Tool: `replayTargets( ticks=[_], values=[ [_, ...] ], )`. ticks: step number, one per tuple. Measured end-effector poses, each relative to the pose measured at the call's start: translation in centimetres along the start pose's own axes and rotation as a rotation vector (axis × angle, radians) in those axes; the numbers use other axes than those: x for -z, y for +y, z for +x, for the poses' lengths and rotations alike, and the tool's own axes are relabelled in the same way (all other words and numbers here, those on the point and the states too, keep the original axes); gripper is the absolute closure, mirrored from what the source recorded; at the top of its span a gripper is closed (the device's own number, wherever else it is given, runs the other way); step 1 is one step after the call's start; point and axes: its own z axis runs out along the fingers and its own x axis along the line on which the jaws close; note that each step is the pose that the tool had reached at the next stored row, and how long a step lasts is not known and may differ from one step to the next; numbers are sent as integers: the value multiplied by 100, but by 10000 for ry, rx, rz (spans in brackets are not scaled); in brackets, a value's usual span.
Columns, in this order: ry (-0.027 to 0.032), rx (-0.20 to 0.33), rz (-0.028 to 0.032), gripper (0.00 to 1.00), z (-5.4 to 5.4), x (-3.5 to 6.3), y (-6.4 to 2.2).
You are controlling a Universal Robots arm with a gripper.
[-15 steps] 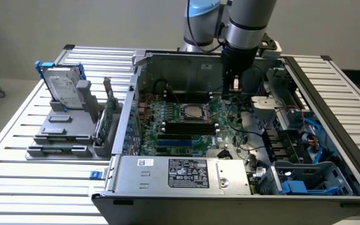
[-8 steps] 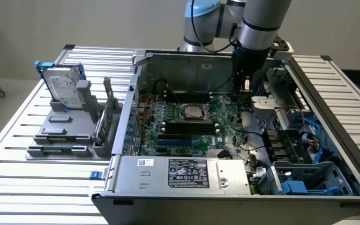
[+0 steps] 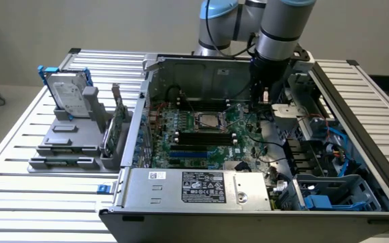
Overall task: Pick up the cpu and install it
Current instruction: 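Close the cpu cover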
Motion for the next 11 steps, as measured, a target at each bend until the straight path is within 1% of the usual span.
replayTargets(
  ticks=[4, 5, 6, 7, 8, 9, 11],
  values=[
    [-1, 0, 0, 89, 0, -72, 2],
    [7, 0, 1, 89, 0, -85, 2],
    [31, -1, 13, 89, -1, -88, 2],
    [73, -3, 37, 89, -1, -89, 2],
    [115, -9, 90, 89, -1, -89, 2],
    [155, -18, 166, 89, -1, -89, 2],
    [219, -39, 383, 89, -1, -90, 2]
  ],
)
